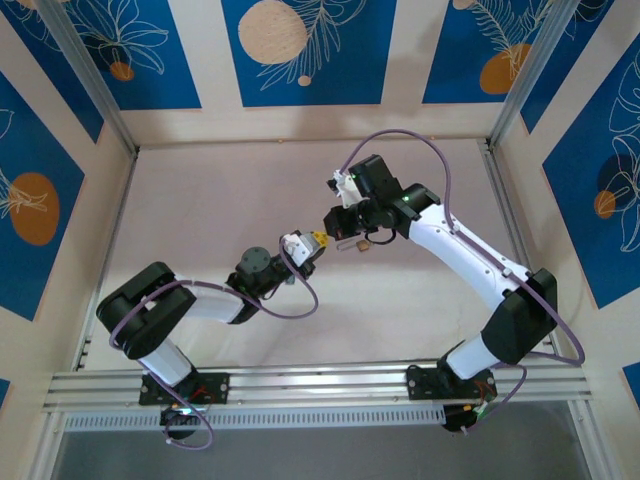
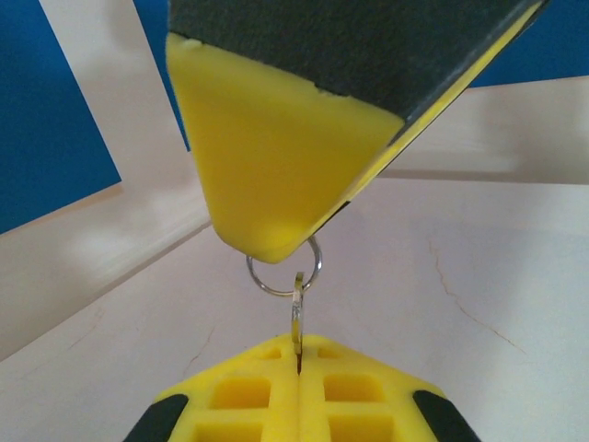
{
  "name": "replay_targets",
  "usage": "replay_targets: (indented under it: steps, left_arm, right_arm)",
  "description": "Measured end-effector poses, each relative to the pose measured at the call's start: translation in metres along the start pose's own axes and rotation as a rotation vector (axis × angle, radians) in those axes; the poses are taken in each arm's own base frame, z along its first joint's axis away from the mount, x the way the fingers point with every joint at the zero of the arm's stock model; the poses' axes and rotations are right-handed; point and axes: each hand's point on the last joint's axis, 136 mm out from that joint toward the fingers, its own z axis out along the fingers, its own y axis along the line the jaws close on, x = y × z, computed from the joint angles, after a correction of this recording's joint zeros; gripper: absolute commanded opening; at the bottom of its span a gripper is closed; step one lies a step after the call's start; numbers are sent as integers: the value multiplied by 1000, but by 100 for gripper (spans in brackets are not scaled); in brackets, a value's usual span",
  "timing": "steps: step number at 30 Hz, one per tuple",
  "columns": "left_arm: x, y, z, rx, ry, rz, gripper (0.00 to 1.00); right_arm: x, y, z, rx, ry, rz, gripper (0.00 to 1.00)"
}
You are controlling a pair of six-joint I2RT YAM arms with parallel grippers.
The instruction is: Unlock with the key
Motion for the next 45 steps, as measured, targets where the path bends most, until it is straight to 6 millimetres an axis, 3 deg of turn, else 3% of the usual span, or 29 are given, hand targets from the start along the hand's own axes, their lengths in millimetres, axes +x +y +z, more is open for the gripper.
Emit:
replay_targets:
  steps: [11,20,27,32,37,45]
  left_arm:
    - [0,0,0,1,-1,-1,0]
    - [-1,-2,0,10,-5,-8,0]
    - [1,-2,-1,15,19,25,0]
    - [-1,3,12,39,150,208,0]
    - [-9,17,20,45,273,484,0]
    - [33,20,11,99,479,910,0]
  right_arm:
    - [-4,-14,0,9,-21,43,0]
    - [-5,-13,-1,-4,-20,48,0]
    - [-10,-17,-3,-5,-39,73,26]
    - [-21,-40,-15,-6,-115,146,39]
    - [-15,-68,-22,-77,-172,277,45]
    - [6,-100,-9,-295,-203,490,56]
